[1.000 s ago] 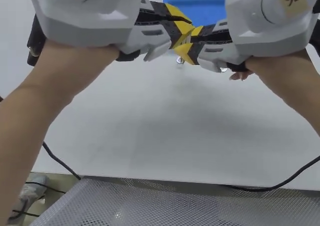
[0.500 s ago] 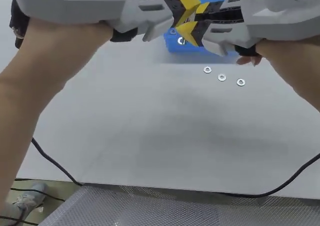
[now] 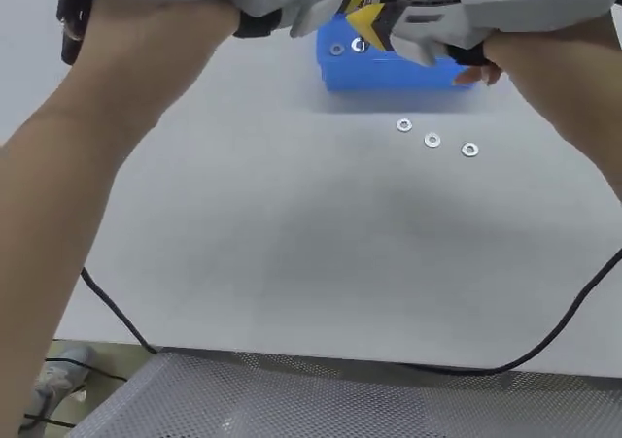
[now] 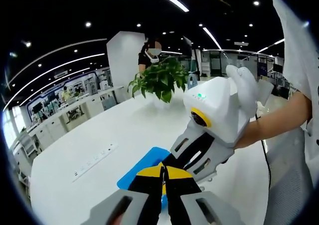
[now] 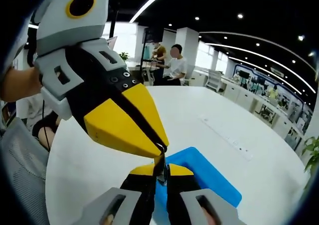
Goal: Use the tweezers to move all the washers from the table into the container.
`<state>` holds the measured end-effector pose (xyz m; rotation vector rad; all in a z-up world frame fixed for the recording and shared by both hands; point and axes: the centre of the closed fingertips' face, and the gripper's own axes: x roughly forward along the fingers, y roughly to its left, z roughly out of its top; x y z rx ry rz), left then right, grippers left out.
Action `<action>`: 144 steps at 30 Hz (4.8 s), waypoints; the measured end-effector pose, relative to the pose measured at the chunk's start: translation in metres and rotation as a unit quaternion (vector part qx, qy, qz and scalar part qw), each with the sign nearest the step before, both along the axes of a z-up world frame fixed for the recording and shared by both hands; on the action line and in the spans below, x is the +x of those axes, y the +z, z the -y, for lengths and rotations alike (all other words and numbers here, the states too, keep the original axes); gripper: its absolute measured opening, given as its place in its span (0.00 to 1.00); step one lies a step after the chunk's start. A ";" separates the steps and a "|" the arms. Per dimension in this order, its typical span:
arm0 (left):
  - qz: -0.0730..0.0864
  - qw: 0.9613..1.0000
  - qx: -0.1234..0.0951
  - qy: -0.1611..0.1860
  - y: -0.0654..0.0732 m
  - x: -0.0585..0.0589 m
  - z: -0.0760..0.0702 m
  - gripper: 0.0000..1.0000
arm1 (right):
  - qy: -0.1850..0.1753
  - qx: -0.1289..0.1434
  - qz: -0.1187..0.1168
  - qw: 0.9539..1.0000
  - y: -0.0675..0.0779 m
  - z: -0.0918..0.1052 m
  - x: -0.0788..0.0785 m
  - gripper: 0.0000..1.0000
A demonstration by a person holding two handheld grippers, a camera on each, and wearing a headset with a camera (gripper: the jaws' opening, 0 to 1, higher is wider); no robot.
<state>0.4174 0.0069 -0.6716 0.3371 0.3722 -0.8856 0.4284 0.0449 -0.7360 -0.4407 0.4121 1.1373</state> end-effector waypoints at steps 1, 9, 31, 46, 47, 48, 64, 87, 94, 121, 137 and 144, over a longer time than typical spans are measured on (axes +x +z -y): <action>-0.001 1.000 0.001 0.001 -0.004 0.003 0.000 0.00 | -0.001 -0.002 -0.001 1.000 -0.003 0.000 0.003 0.03; -0.019 1.000 0.004 0.016 -0.026 0.017 -0.007 0.00 | 0.001 -0.017 -0.017 1.000 -0.025 -0.004 0.013 0.03; -0.021 0.999 -0.008 0.027 -0.028 0.021 -0.008 0.00 | -0.022 0.008 -0.048 0.999 -0.027 0.000 0.020 0.05; 0.005 0.999 -0.053 -0.011 0.022 -0.021 0.017 0.00 | -0.050 0.033 0.036 0.998 0.025 0.028 -0.011 0.06; 0.008 0.999 -0.048 -0.015 0.023 -0.024 0.018 0.00 | -0.052 0.034 0.033 0.997 0.026 0.029 -0.013 0.06; 0.009 0.999 -0.045 -0.017 0.024 -0.026 0.019 0.00 | -0.052 0.037 0.031 0.997 0.026 0.029 -0.015 0.06; -0.034 0.998 -0.034 -0.038 -0.010 -0.045 0.030 0.00 | -0.077 0.044 -0.037 0.995 -0.010 0.037 -0.041 0.06; -0.062 0.997 -0.015 -0.036 -0.042 -0.040 0.031 0.00 | -0.073 0.035 -0.080 0.993 -0.044 0.043 -0.035 0.07; -0.062 0.997 -0.016 -0.035 -0.043 -0.040 0.032 0.00 | -0.071 0.038 -0.083 0.993 -0.045 0.041 -0.038 0.07; -0.045 0.998 -0.016 -0.040 -0.014 -0.045 0.031 0.00 | -0.053 0.009 -0.028 0.998 -0.012 0.035 -0.045 0.03; -0.010 0.999 -0.017 -0.036 0.011 -0.041 0.026 0.00 | -0.049 0.019 0.003 0.999 0.011 0.029 -0.036 0.03; 0.006 0.999 -0.025 -0.023 0.022 -0.032 0.022 0.00 | -0.051 0.030 0.019 0.998 0.024 0.023 -0.024 0.03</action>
